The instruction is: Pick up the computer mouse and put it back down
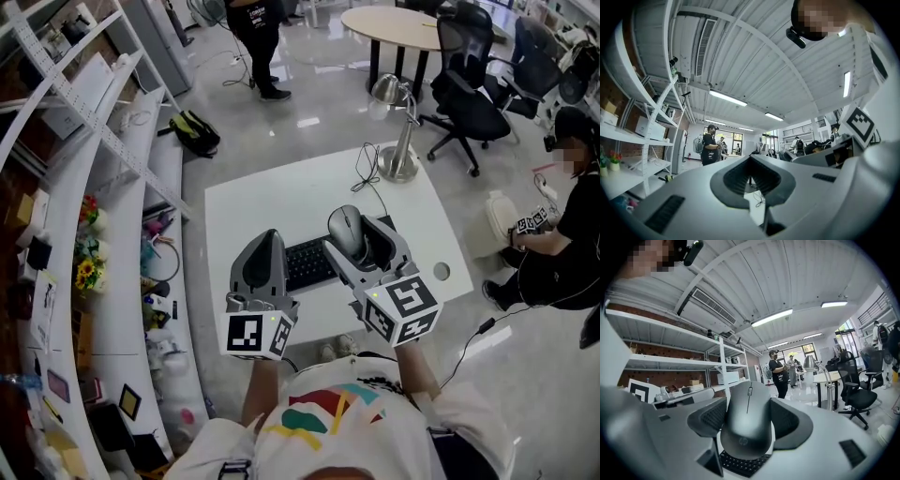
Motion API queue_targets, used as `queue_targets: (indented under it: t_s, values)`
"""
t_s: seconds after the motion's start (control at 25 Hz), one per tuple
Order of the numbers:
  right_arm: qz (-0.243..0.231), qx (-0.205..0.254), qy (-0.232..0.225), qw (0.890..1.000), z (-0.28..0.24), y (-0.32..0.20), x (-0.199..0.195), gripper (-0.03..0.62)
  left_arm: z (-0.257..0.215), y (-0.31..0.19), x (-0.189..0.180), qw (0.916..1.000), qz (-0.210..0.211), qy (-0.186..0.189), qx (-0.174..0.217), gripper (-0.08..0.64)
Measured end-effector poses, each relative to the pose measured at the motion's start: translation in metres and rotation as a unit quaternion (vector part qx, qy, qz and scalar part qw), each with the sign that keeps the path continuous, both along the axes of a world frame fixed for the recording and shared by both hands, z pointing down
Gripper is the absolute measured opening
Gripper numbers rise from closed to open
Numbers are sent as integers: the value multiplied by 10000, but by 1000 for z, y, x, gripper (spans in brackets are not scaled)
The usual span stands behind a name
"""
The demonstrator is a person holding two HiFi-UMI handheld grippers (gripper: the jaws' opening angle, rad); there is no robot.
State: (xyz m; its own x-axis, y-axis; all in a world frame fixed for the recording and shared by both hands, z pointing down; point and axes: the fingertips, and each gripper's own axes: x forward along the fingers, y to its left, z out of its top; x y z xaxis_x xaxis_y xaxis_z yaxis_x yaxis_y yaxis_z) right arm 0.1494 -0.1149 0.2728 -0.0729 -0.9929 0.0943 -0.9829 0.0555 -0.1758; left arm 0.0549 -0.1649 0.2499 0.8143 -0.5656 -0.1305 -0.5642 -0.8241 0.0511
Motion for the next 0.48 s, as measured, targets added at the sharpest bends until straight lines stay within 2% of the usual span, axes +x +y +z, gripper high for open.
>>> queue_targets:
  t_s: [0.36,0.48]
  values:
    - [-222,-177,40,9996,10,-5,-11,304,5,-3,-15,9996,-277,6,-103,43]
    - [-225,-387,37,9990,23,-8,-15,304,15,-9,-25,9989,-352,78,-305,43]
